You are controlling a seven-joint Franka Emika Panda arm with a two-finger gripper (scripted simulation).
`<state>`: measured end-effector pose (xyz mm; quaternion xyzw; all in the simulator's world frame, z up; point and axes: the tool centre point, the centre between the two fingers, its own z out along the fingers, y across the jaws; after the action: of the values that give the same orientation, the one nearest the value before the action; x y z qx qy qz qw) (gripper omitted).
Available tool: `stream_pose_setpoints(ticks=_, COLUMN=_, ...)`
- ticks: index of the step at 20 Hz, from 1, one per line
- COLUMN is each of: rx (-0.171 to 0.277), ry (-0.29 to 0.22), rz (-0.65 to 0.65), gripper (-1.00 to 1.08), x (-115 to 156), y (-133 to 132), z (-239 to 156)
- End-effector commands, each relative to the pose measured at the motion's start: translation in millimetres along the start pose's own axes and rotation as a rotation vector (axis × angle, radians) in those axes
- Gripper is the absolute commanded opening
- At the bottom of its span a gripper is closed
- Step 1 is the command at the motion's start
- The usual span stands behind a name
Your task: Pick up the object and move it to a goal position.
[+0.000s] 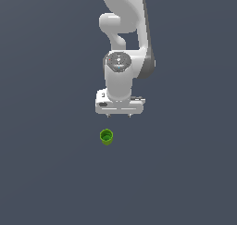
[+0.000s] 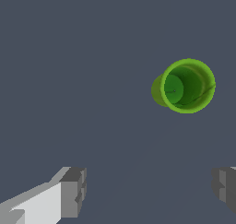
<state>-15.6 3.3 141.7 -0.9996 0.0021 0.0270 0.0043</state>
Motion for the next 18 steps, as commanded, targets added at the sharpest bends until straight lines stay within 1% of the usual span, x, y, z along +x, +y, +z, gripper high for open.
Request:
stream_pose_setpoints(ticks=1, rx=0.000, ry=0.000, rz=0.000, gripper=1.00, x=0.0, y=0.0, z=0.0)
stream_pose_setpoints(ticks=10, rx=-0.009, ry=0.015, rz=-0.009, gripper=1.00, x=5.3, y=-0.8, z=-20.1)
stream_pose_setpoints(ticks=14, rx=-0.009, ry=0.015, rz=-0.009, gripper=1.00, x=5.3, y=-0.8, z=-19.4)
stream_pose_setpoints(ticks=18, rx=-0.009, ry=0.018, rz=-0.008, gripper=1.00, x=11.3, y=4.1, z=-14.6)
